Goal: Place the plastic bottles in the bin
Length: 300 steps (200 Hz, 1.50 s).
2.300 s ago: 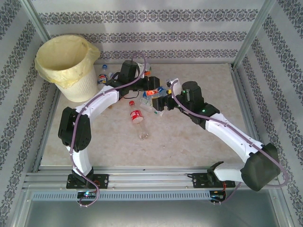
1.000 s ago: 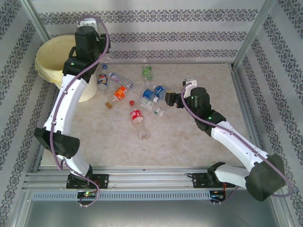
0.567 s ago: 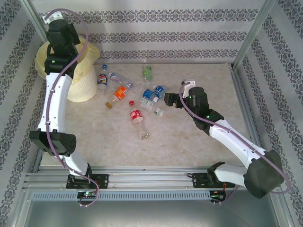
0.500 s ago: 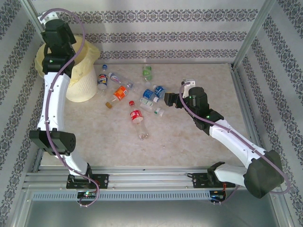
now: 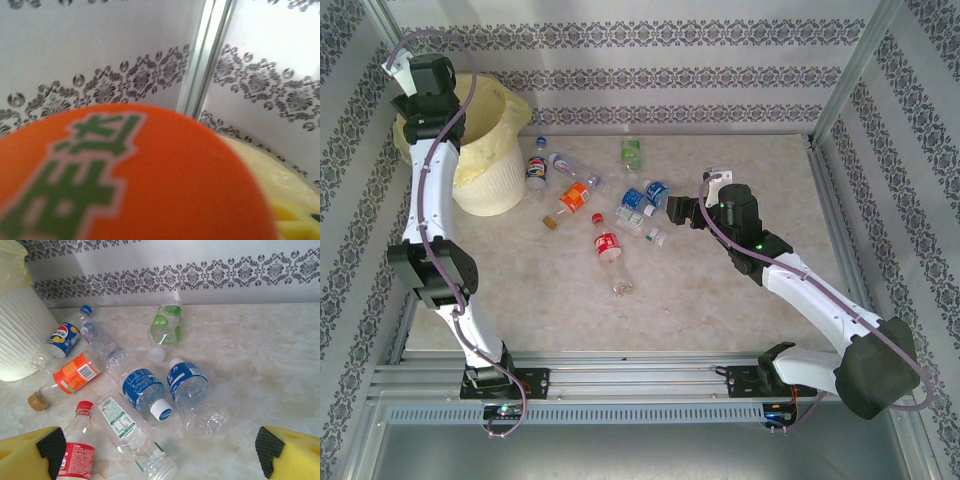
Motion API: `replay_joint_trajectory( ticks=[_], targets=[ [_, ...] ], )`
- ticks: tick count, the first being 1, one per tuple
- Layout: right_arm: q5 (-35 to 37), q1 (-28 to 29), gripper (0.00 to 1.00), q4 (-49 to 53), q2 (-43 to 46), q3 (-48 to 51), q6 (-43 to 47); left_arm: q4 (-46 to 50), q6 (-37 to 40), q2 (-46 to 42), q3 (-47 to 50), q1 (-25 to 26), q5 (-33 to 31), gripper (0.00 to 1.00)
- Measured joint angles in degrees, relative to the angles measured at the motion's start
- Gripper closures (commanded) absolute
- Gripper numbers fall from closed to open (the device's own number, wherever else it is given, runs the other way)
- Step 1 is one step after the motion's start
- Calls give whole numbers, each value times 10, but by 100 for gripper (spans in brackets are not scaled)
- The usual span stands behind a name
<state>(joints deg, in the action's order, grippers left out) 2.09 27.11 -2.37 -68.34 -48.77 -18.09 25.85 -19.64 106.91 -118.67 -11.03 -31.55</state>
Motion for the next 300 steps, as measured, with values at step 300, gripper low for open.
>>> replay_joint_trajectory(
  ticks=[300],
  targets=[
    [-25,-18,2,41,-66,-26,8,56,-140,-39,62,137,207,0]
  ],
)
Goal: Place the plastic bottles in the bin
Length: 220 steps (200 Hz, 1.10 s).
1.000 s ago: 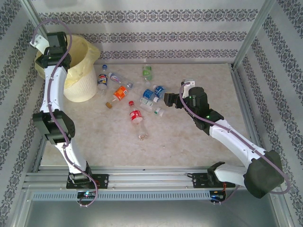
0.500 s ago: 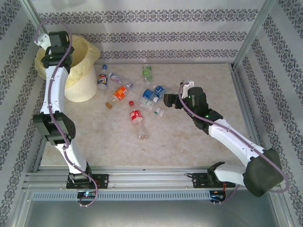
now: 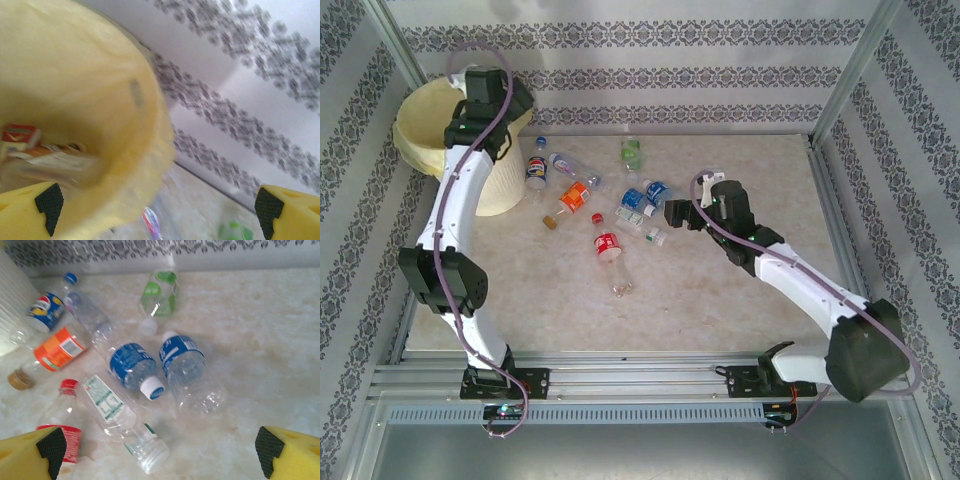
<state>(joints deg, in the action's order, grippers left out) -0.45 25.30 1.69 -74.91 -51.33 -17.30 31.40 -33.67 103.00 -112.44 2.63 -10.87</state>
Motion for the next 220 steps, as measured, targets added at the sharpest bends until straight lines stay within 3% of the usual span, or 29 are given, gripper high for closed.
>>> replay_joint_trajectory(
  ticks=[46,95,147,220],
  targets=[
    [-10,-20,2,64,-91,-66,40,-42,2,-17,93,48,93,0],
    [-64,-60,2,151,-209,-182,85,-50,2,-68,162,49,164,0],
    [-103,-81,2,253,-353,-331,131,-52,2,-142,243,49,173,0],
    [-150,-81,2,334,-459,-443,134,-57,-13,-155,321,49,188,0]
  ],
)
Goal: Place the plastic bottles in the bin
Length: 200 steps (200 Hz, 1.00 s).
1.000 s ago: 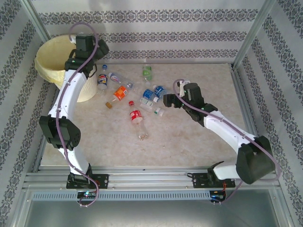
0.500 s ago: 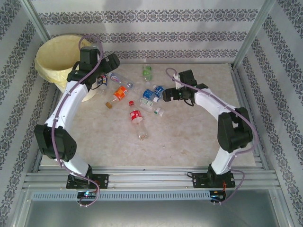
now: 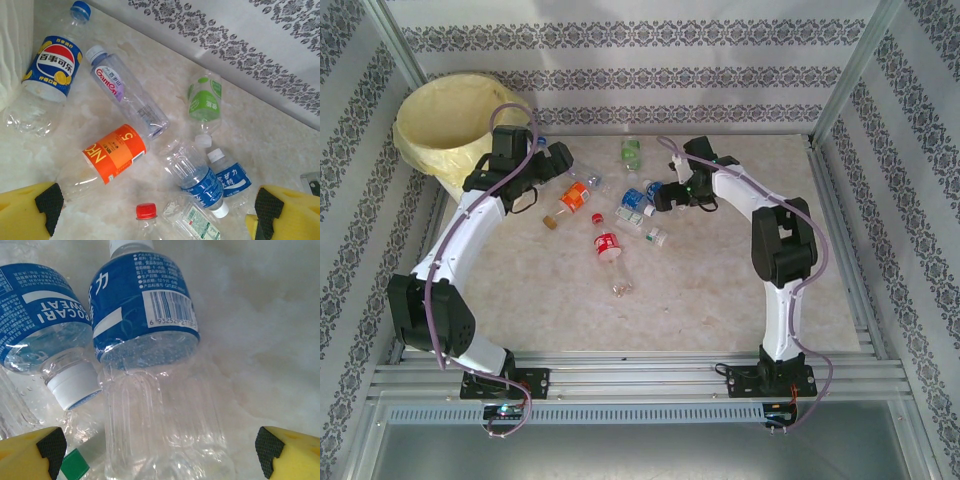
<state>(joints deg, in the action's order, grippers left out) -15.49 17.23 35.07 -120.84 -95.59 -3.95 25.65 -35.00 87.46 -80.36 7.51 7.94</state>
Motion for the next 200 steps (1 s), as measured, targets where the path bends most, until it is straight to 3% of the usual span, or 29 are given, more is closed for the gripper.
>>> replay_joint_trajectory(
  ticks=[28,81,101,160,200],
  targets=[
    [-18,0,6,13,-28,-17,-6,0,0,-2,0,0,0,0],
    [-26,0,34,16,-42,-19,-31,0,0,-7,1,0,0,0],
    [-24,0,41,5,-37,-6,-37,0,0,-7,2,0,0,0],
    [-18,-8,48,-35,46,95,-64,-25,0,-7,18,0,53,0],
    [-19,-11,51,-94,152,191,-111,-78,-16,-7,47,1,107,0]
  ],
)
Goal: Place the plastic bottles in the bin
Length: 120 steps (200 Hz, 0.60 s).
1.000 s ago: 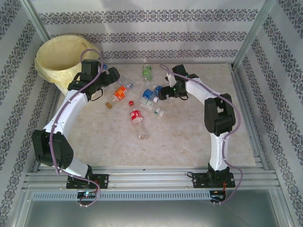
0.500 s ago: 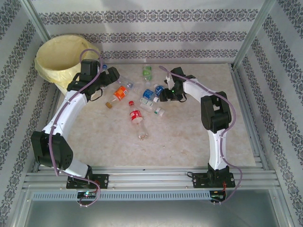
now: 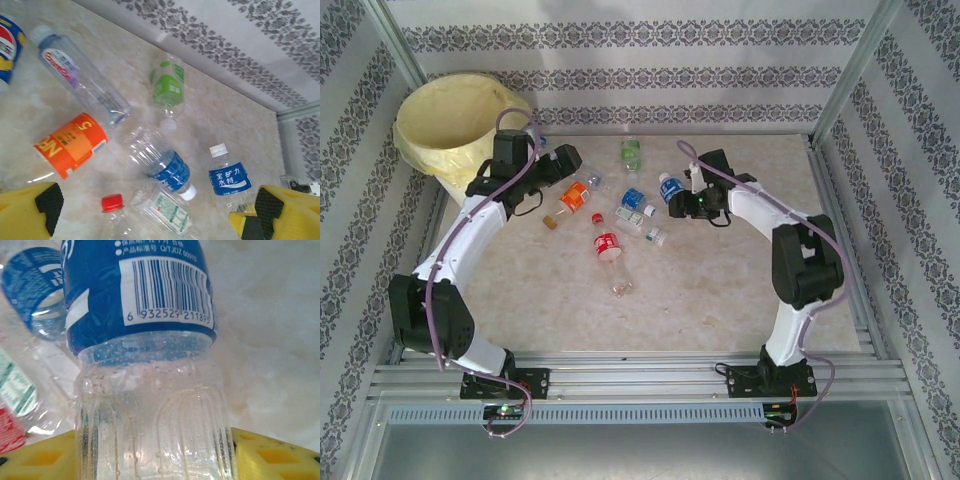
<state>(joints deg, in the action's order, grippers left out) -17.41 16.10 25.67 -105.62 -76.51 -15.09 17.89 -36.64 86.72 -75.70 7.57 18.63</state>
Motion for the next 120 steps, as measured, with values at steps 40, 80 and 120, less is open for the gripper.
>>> replay_joint_trajectory(
  ticks=[40,80,120],
  targets=[
    [0,-1,52,-63,96,90,-52,-54,-10,8,6,22,70,0],
    [0,-1,52,-124,191,177,-95,-97,-11,47,5,67,136,0],
    [-5,9,52,-182,270,249,-125,-160,-21,73,5,97,198,0]
  ],
)
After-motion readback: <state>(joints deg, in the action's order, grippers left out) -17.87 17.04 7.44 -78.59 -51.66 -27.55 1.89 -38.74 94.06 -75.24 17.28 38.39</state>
